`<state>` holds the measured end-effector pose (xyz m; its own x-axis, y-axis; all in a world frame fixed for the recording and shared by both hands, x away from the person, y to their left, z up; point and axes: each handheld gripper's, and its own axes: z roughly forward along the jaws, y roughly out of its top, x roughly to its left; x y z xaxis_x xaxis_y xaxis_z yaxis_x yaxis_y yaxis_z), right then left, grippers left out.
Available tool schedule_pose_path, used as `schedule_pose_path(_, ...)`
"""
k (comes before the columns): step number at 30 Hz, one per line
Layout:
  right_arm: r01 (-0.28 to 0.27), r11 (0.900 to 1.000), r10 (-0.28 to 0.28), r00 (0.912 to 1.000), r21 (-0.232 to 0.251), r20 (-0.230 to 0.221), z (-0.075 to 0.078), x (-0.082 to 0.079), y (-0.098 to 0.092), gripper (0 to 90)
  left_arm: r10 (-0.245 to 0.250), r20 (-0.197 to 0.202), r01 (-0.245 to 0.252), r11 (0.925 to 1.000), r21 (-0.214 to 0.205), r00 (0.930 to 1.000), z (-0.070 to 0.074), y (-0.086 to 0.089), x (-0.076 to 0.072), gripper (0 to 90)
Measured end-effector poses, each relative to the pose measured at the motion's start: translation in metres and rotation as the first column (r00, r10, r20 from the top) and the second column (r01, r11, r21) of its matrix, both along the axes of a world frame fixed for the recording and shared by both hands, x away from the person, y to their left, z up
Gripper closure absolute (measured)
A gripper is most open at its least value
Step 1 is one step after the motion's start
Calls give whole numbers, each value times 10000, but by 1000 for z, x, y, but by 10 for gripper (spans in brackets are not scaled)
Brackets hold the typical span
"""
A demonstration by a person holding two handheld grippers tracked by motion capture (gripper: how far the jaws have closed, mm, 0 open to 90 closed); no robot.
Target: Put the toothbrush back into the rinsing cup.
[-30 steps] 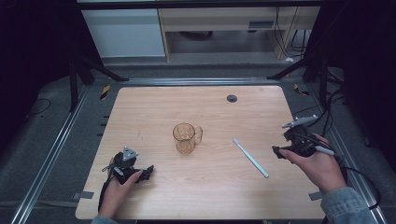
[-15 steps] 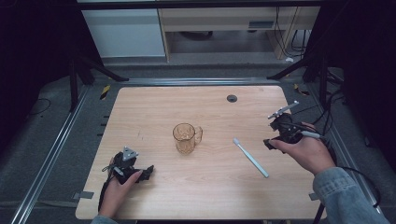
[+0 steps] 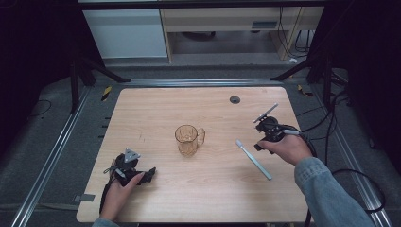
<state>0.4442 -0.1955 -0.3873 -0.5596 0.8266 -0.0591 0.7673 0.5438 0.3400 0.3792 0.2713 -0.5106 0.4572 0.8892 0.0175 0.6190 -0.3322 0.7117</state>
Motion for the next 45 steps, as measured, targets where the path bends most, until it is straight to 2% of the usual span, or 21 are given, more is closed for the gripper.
schedule_pose_path(2, -70, 10000, 70, 10000, -71, -46, -4, 2, 2, 518, -23, -18, 23, 10000, 34, 10000, 0, 0, 0, 0)
schedule_pose_path(3, -70, 9998, 65, 9996, -174, -285, -10, 5, 6, 529, -26, -21, 26, 10000, 40, 10000, 0, 0, 0, 0)
schedule_pose_path(4, -70, 9998, 65, 9996, -174, -285, -10, 5, 6, 529, -28, -22, 28, 10000, 43, 10000, 0, 0, 0, 0)
schedule_pose_path(5, -113, 9996, 99, 9988, -275, -475, -16, 8, 10, 538, -28, -20, 28, 10000, 41, 10000, 0, 0, 0, 0)
schedule_pose_path(7, -117, 9994, 100, 9986, -324, -519, -18, 9, 11, 543, -27, -21, 27, 10000, 38, 10000, 0, 0, 0, 0)
schedule_pose_path(17, -126, 9995, 92, 9940, -303, -1089, -44, 21, 18, 579, -34, -26, 34, 10000, 51, 10000, 0, 0, 0, 0)
schedule_pose_path(23, -140, 9998, 115, 9893, -162, -1453, -60, 23, 19, 615, -37, -28, 37, 10000, 52, 10000, 0, 0, 0, 0)
schedule_pose_path(27, -164, 9997, 134, 9881, -181, -1533, -67, 24, 20, 628, -43, -27, 43, 10000, 53, 10000, 0, 0, 0, 0)
schedule_pose_path(31, -166, 9995, 121, 9867, -265, -1621, -71, 25, 22, 636, -44, -26, 44, 10000, 54, 10000, 0, 0, 0, 0)
schedule_pose_path(33, -497, 9982, 442, 9874, -324, -1522, -75, 28, 19, 642, -43, -28, 43, 10000, 53, 10000, 0, 0, 0, 0)
schedule_pose_path(39, -434, 9984, 367, 9855, -366, -1659, -78, 30, 18, 658, -43, -26, 44, 10000, 55, 10000, 0, 0, 0, 0)
schedule_pose_path(40, -773, 9963, 703, 9847, -380, -1593, -79, 32, 15, 658, -44, -28, 44, 10000, 55, 10000, 0, 0, 0, 0)
schedule_pose_path(41, -318, 9988, 250, 9844, -362, -1739, -79, 31, 18, 660, -44, -28, 45, 10000, 54, 10000, 0, 0, 0, 0)
schedule_pose_path(45, -417, 9985, 346, 9833, -359, -1789, -80, 32, 19, 672, -43, -30, 43, 10000, 47, 10000, 0, 0, 0, 0)
